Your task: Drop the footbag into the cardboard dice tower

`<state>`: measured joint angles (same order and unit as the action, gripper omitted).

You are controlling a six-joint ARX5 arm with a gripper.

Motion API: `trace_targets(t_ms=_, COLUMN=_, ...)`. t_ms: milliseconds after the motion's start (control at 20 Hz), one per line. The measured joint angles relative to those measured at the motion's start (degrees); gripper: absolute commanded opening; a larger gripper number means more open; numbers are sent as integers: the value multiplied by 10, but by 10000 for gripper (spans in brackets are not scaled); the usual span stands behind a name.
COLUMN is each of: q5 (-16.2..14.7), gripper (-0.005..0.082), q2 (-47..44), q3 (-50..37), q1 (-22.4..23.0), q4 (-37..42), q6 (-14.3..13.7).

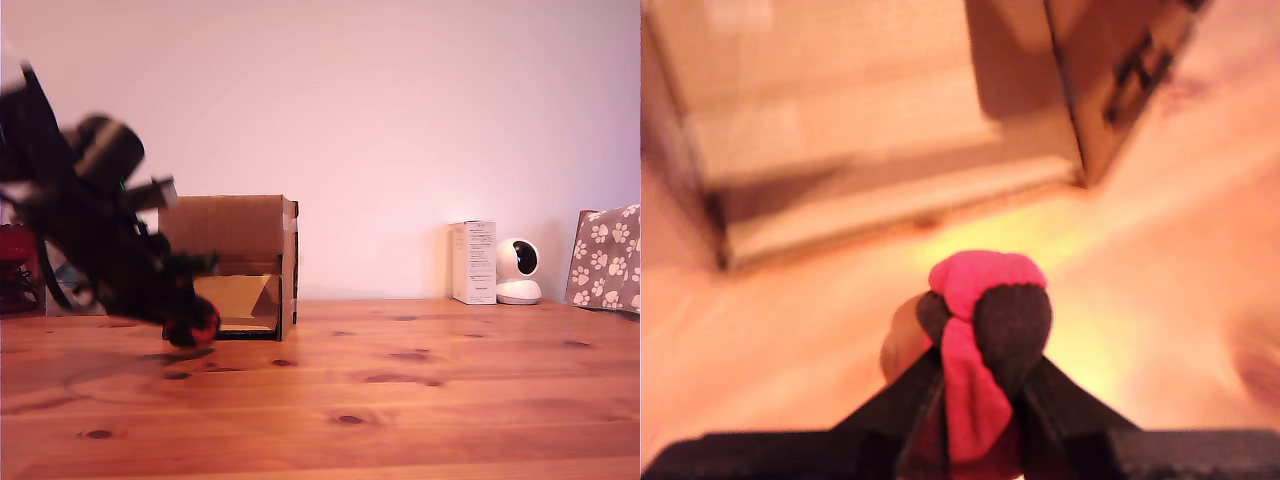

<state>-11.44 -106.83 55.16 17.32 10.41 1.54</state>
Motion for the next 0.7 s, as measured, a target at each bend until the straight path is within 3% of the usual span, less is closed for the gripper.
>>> trace_targets(t_ms=450, q5=0, gripper=52, q2=190, q3=0, q1=0, q4=-213, q6=0)
trace_targets(t_ms=550, q5=0, gripper=52, q2=222, q3=0, q1=0, q4=-212, q6=0)
trace_targets(t_ms=700, q5=0, gripper=52, q2=255, q3=0, q1=0, q4=-134, q6=0)
